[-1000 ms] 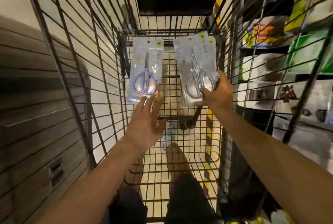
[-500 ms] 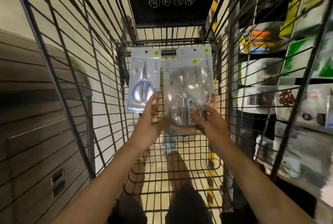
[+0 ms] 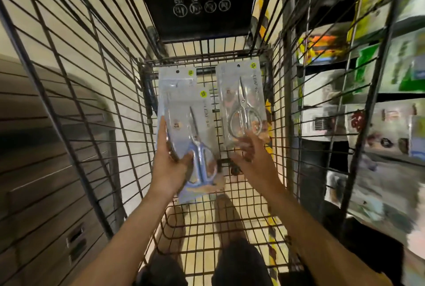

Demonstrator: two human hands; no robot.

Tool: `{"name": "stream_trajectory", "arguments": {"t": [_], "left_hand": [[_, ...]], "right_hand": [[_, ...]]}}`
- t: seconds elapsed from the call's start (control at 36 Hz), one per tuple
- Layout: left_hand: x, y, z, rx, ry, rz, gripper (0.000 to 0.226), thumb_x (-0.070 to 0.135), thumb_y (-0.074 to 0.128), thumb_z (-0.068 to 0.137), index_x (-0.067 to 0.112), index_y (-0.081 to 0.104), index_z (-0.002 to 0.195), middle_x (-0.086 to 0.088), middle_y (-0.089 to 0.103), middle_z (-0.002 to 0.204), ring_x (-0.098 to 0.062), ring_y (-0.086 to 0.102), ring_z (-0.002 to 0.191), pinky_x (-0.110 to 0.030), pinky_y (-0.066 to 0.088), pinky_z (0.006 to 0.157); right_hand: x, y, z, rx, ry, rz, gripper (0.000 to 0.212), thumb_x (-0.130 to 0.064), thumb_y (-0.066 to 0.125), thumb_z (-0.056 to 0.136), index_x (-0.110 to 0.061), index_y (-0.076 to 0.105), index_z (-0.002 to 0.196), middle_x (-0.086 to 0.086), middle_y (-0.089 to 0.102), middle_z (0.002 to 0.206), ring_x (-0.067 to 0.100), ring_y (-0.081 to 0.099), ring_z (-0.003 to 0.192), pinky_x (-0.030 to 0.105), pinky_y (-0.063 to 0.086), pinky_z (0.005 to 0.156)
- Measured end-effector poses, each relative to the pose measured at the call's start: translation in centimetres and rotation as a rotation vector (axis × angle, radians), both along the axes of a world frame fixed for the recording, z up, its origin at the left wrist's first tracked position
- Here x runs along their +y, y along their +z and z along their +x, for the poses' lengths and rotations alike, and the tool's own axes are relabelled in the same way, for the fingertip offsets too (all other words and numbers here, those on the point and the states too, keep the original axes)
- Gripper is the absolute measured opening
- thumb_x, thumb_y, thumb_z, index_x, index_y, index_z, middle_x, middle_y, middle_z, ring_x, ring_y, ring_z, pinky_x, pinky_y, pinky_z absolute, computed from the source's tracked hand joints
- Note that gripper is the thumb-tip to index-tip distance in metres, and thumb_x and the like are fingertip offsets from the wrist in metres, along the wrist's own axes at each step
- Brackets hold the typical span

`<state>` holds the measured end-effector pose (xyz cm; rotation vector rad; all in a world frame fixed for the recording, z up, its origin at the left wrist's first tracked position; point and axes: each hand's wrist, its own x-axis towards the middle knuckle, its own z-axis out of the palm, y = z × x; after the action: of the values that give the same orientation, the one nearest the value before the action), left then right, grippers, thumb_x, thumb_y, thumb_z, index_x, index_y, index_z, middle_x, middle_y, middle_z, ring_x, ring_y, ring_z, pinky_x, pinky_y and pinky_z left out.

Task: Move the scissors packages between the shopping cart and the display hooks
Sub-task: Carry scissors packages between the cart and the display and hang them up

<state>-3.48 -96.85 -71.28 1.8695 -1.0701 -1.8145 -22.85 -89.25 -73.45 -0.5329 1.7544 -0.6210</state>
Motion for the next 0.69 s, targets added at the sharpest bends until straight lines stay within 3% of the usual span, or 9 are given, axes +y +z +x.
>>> {"name": "stream_trajectory", "arguments": {"t": [0.06, 0.11, 0.17, 0.22, 0.33, 0.42, 0.56, 0.69], "left_hand": [[-0.2, 0.1, 0.4, -0.001, -0.023, -0.019, 0.106, -0.018, 0.062, 0.089, 0.041, 0.010, 0.160, 0.002, 0.049, 0.154, -0.014, 0.055, 0.135, -0.053, 0.044, 0.112], [-0.4, 0.2, 0.7, 0.009, -0.035, -0.026, 0.106, -0.019, 0.061, 0.088, 0.039, 0.011, 0.161, 0.000, 0.050, 0.154, -0.012, 0.056, 0.133, -0.045, 0.049, 0.108], [-0.6, 0.4, 0.9, 0.030, -0.038, -0.039, 0.104, -0.023, 0.059, 0.087, 0.035, 0.012, 0.160, -0.004, 0.052, 0.151, -0.002, 0.060, 0.125, -0.023, 0.055, 0.096], [-0.6, 0.7, 0.9, 0.034, -0.030, -0.073, 0.101, -0.025, 0.057, 0.086, 0.035, 0.016, 0.156, -0.006, 0.051, 0.151, 0.009, 0.060, 0.118, -0.008, 0.051, 0.087], [-0.4, 0.6, 1.2, 0.061, 0.002, -0.102, 0.099, -0.024, 0.059, 0.085, 0.035, 0.020, 0.155, -0.003, 0.052, 0.149, 0.003, 0.061, 0.121, -0.010, 0.053, 0.087], [-0.2, 0.3, 1.6, 0.046, -0.038, -0.126, 0.101, -0.020, 0.064, 0.085, 0.034, 0.019, 0.157, -0.006, 0.051, 0.152, -0.012, 0.058, 0.132, -0.015, 0.053, 0.092], [0.5, 0.0, 2.2, 0.025, -0.038, -0.088, 0.104, -0.015, 0.066, 0.086, 0.041, 0.016, 0.159, -0.006, 0.050, 0.153, -0.016, 0.056, 0.134, -0.020, 0.055, 0.094], [0.8, 0.3, 1.8, 0.006, -0.014, -0.116, 0.103, -0.019, 0.065, 0.085, 0.040, 0.020, 0.155, -0.008, 0.052, 0.150, -0.016, 0.058, 0.131, -0.009, 0.053, 0.085]], "right_hand": [[-0.9, -1.5, -1.0, 0.104, -0.016, -0.033, 0.071, -0.019, 0.072, 0.092, -0.025, 0.034, 0.152, -0.002, 0.052, 0.145, 0.014, 0.054, 0.130, 0.035, 0.054, 0.098], [-2.3, -3.2, -1.9, 0.207, -0.039, -0.055, 0.078, -0.015, 0.075, 0.087, -0.022, 0.033, 0.153, 0.006, 0.045, 0.149, 0.019, 0.048, 0.136, 0.037, 0.055, 0.101], [-3.9, -4.5, -2.6, 0.272, -0.098, -0.043, 0.087, -0.023, 0.077, 0.078, -0.020, 0.033, 0.152, 0.008, 0.045, 0.145, 0.023, 0.052, 0.130, 0.039, 0.058, 0.096], [-5.1, -6.1, -3.0, 0.307, -0.187, -0.009, 0.091, -0.031, 0.076, 0.073, -0.021, 0.031, 0.152, 0.007, 0.043, 0.144, 0.022, 0.052, 0.127, 0.040, 0.055, 0.099], [-6.1, -8.4, -3.2, 0.449, -0.127, 0.057, 0.092, -0.030, 0.073, 0.088, -0.014, 0.017, 0.159, 0.017, 0.033, 0.156, 0.034, 0.036, 0.144, 0.053, 0.042, 0.113], [-6.2, -9.6, -3.4, 0.481, -0.139, 0.083, 0.096, -0.036, 0.075, 0.086, -0.017, 0.014, 0.159, 0.017, 0.037, 0.154, 0.035, 0.040, 0.142, 0.056, 0.042, 0.111], [-6.3, -9.3, -3.3, 0.563, -0.160, 0.093, 0.096, -0.012, 0.082, 0.079, -0.011, 0.026, 0.156, 0.017, 0.050, 0.144, 0.034, 0.049, 0.134, 0.050, 0.049, 0.106], [-6.3, -8.4, -3.2, 0.601, -0.176, 0.039, 0.094, -0.006, 0.084, 0.075, -0.009, 0.032, 0.154, 0.016, 0.048, 0.144, 0.032, 0.047, 0.134, 0.042, 0.048, 0.108]]}}
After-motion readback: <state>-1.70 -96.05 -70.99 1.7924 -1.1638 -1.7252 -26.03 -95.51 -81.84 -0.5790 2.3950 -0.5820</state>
